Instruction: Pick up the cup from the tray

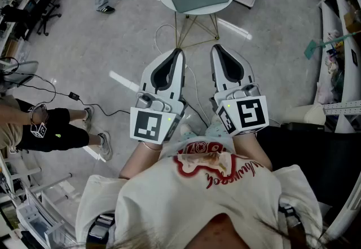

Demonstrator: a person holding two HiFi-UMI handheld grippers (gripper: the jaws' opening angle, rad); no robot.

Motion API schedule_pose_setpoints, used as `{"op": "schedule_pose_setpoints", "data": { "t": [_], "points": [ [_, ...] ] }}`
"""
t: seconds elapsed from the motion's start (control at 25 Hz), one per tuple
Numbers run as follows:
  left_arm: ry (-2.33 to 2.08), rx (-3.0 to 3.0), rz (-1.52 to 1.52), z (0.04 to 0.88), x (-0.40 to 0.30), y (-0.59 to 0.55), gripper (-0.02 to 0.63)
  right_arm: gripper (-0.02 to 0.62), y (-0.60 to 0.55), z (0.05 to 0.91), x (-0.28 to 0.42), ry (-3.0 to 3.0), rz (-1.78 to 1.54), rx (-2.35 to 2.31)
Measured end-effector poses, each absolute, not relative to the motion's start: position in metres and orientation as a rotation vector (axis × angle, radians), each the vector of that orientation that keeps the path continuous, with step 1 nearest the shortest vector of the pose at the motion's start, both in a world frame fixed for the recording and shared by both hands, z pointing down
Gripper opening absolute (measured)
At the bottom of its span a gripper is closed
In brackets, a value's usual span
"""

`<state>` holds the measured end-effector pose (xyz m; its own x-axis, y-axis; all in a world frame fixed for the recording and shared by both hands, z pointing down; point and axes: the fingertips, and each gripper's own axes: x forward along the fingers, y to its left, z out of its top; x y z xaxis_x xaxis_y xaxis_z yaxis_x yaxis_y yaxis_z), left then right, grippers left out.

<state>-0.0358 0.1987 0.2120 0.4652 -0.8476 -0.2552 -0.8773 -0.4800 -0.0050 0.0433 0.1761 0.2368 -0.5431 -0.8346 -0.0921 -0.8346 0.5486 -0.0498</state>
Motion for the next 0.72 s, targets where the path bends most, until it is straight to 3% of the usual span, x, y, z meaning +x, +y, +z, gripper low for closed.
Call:
{"op": "schedule_pose_setpoints", "data": {
  "t": [0.72],
  "points": [
    [1.503,-2.595,0.343,0.215,-0.055,0.198,0.014,0.031,0.178,0.232,0.021,2.650,0.031,-1.463]
  ]
}}
